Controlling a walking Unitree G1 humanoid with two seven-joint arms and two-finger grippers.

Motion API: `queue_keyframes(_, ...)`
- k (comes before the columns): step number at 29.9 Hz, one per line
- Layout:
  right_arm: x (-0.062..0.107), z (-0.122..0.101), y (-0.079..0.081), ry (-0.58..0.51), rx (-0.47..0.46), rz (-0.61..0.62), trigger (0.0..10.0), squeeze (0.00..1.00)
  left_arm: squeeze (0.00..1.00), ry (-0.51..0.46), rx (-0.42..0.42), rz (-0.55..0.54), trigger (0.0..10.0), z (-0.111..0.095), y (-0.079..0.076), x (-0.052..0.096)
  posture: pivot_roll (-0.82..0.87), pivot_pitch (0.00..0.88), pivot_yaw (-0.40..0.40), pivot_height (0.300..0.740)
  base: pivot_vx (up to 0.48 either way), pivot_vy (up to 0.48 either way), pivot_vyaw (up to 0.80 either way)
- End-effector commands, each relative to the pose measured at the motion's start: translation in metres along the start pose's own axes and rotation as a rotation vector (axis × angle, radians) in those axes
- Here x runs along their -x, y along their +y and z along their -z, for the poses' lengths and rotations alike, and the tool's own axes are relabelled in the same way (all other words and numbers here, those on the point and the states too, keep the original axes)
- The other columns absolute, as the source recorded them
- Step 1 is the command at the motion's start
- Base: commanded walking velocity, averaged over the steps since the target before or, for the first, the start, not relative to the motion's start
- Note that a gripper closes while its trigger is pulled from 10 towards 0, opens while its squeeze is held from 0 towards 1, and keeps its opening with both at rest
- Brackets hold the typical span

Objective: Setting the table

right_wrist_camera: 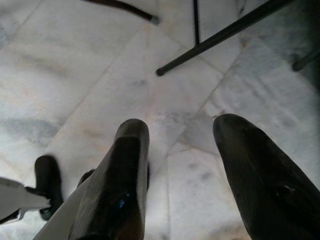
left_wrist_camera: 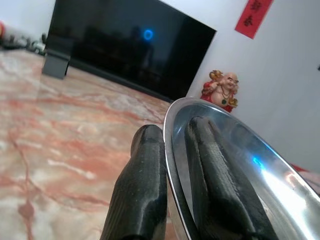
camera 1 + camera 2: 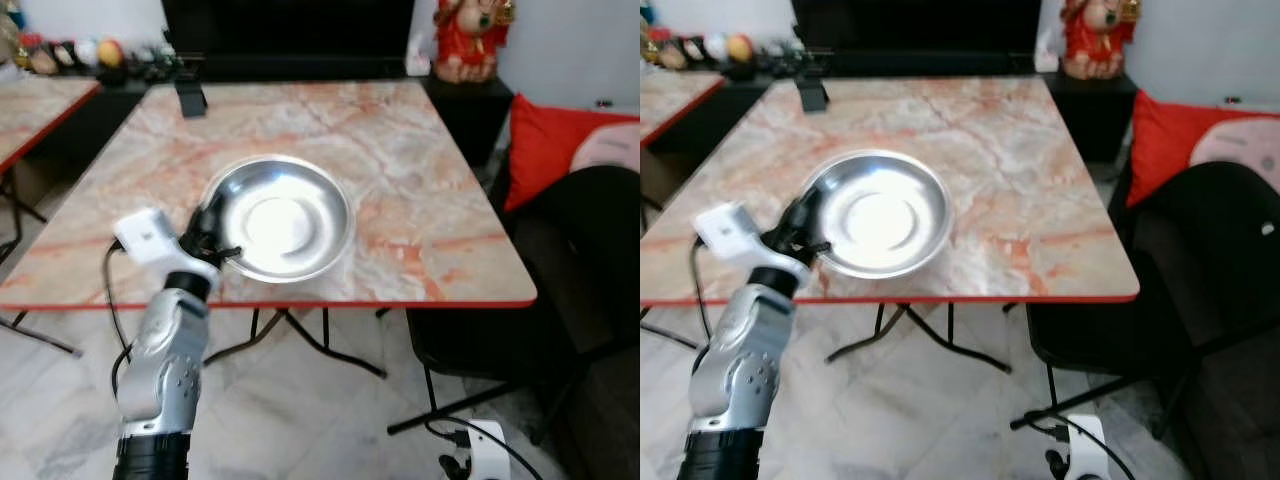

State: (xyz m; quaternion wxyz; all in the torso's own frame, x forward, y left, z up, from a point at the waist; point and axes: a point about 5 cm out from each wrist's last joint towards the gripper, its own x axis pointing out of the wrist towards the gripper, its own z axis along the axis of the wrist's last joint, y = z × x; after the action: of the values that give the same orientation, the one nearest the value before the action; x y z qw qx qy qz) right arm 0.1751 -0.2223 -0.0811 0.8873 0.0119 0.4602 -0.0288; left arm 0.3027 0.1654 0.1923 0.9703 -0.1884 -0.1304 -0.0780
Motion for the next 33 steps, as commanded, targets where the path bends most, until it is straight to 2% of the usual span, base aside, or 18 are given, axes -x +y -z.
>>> queue_keyframes(1,-0.001,-0.003,0.001,-0.008,0.002,-0.005,10.0,0.00,0.00,-0.002,-0.037,-0.003,10.0,-0.006,0.008,-0.001,-0.01,0.000,-0.016,0.707,0.000,0.000,0.00)
queue_keyframes(4,-0.001,-0.003,0.001,-0.007,0.004,-0.006,10.0,0.00,0.00,0.029,-0.048,0.013,10.0,-0.006,0.014,0.000,-0.01,0.000,-0.015,0.707,0.000,0.000,0.00)
queue_keyframes(9,-0.001,-0.002,0.001,-0.007,0.005,-0.007,10.0,0.00,0.00,0.029,-0.044,-0.019,10.0,-0.006,0.023,0.001,-0.02,0.000,-0.010,0.707,0.000,0.000,0.00)
queue_keyframes(22,-0.001,-0.004,0.003,-0.007,0.007,-0.014,10.0,0.00,0.00,0.032,-0.020,-0.045,10.0,-0.002,0.022,-0.002,-0.01,0.000,-0.009,0.707,0.000,0.000,0.00)
queue_keyframes(27,-0.001,-0.004,0.003,-0.007,0.002,-0.013,10.0,0.00,0.00,0.013,0.015,-0.058,10.0,-0.006,0.021,-0.005,-0.01,0.000,-0.007,0.707,0.000,0.000,0.00)
queue_keyframes(33,-0.001,-0.005,0.003,-0.008,-0.001,-0.013,10.0,0.00,0.00,0.019,0.011,-0.058,10.0,-0.005,0.022,-0.005,-0.01,0.000,-0.008,0.707,0.251,0.000,0.00)
